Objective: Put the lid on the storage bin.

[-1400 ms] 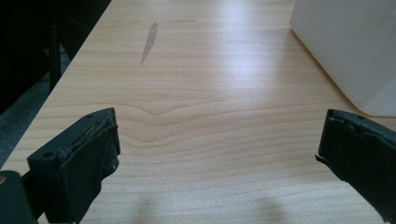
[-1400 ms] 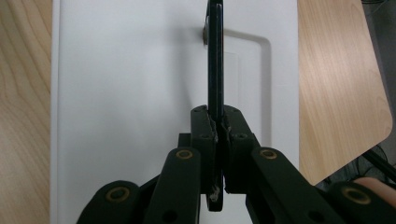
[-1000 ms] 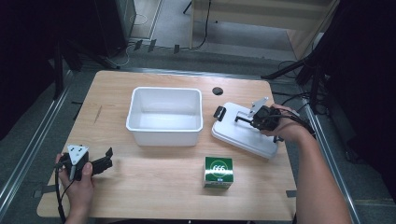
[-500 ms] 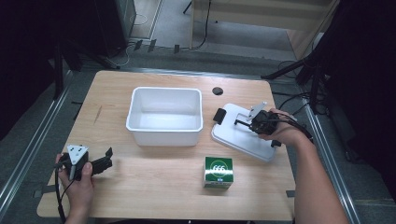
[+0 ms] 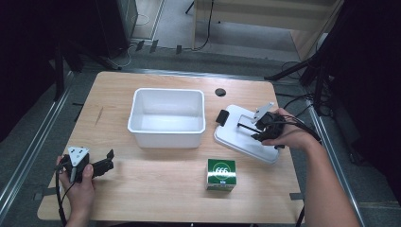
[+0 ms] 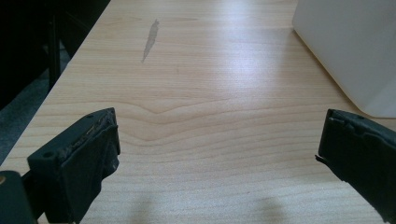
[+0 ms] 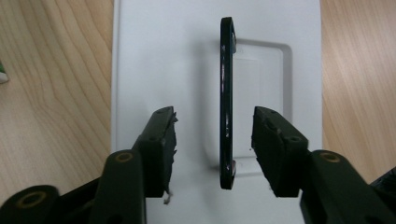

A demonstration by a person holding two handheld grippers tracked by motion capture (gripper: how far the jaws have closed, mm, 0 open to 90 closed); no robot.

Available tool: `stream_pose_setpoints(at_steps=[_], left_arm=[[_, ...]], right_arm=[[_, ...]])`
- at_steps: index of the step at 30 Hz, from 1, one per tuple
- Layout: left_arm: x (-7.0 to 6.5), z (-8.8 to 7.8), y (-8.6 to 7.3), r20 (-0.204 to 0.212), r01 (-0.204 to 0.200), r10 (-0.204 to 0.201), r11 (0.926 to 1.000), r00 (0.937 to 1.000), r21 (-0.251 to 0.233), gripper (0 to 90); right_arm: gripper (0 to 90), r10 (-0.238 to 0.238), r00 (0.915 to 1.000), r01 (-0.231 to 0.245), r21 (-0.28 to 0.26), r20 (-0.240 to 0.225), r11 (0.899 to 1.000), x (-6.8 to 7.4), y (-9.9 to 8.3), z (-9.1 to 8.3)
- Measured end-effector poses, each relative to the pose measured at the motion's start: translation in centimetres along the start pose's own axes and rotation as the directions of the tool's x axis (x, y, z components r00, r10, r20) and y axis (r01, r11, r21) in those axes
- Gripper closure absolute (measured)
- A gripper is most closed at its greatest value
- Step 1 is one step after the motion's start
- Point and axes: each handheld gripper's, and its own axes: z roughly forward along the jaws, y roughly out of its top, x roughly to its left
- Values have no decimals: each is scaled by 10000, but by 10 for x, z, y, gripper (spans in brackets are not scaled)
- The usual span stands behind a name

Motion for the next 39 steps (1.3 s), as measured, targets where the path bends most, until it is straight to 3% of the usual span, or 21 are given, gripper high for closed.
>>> stream_pose_setpoints(at_steps=[7, 16, 28, 39], left_arm=[[0, 0, 0, 11, -6, 6, 10000, 10000, 1, 0], [0, 0, 0, 22, -12, 12, 10000, 10000, -2, 0], [0, 1, 0, 43, 22, -22, 10000, 10000, 48, 0], [0, 1, 0, 35, -91, 91, 9999, 10000, 69, 0]], right_arm=[[258, 115, 9999, -115, -325, 16, 9994, 5, 10, -23], [1, 33, 10000, -34, -253, -64, 9997, 21, 22, -44], [0, -776, 9970, 775, -201, -80, 9968, 50, 30, -61], [0, -1209, 9911, 1183, -483, -553, 9918, 76, 33, -62]])
